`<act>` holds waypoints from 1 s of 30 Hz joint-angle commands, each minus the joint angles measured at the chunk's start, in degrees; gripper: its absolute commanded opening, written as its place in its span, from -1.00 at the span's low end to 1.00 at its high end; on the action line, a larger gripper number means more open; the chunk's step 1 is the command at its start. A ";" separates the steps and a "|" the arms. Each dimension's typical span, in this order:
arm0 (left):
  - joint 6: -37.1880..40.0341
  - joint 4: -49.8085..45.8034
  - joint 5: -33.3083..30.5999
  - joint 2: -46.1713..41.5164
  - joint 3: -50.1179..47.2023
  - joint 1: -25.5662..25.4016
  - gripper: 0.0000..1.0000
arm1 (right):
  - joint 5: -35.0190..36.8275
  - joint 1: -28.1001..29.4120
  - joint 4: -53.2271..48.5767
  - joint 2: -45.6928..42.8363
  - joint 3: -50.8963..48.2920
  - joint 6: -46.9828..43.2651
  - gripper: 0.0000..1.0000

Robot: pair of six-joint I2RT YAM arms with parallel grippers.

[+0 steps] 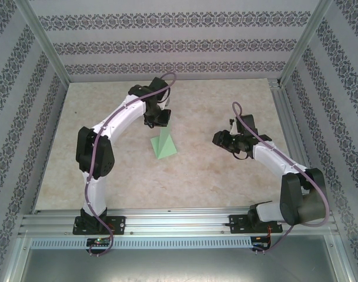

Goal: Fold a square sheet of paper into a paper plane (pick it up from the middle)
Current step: Turn over the paper at the center of the table.

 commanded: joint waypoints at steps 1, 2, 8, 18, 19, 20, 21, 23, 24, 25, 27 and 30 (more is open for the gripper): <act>3.34 -9.94 -11.09 1.47 3.98 -4.38 -1.00 | 1.00 -0.59 0.59 -1.85 -1.14 -0.28 -0.16; 2.93 -10.35 -12.50 2.26 4.62 -5.54 -1.00 | 1.01 -0.57 0.66 -2.06 -1.32 -0.23 -0.16; 0.93 -10.58 -20.41 6.95 6.32 -11.63 -1.00 | 2.16 -1.08 -0.22 -3.67 -1.68 -0.13 -0.16; -2.01 -8.78 -25.59 13.78 7.62 -22.38 -1.00 | 3.90 -4.93 -0.95 -8.96 -4.70 1.04 -0.14; -2.29 -8.78 -25.48 13.95 7.56 -22.94 -1.00 | 3.82 -5.27 -1.05 -9.47 -4.92 1.06 -0.14; -2.47 -8.42 -25.17 13.97 7.15 -23.63 -0.88 | 3.67 -5.70 -1.17 -9.86 -5.09 1.03 -0.13; -2.52 -7.85 -24.49 14.04 6.62 -24.15 -0.79 | 3.47 -5.97 -1.34 -10.04 -5.12 0.87 -0.13; -2.99 -6.43 -21.38 14.10 5.29 -24.57 -0.77 | 3.23 -6.19 -1.92 -10.24 -4.98 0.45 -0.13; -3.27 -5.47 -19.76 13.97 4.53 -24.69 -0.71 | 3.28 -6.34 -2.00 -10.21 -4.94 0.39 -0.12; -3.53 -4.87 -18.74 13.92 3.82 -24.91 -0.71 | 3.21 -6.45 -2.14 -10.29 -4.90 0.36 -0.13; -3.87 -2.91 -14.73 13.89 2.62 -25.02 -0.63 | 3.19 -6.54 -2.20 -10.54 -4.85 0.36 -0.13; -4.19 -1.56 -11.21 13.90 1.85 -25.11 -0.57 | 2.78 -6.59 -2.39 -10.60 -4.60 0.39 -0.12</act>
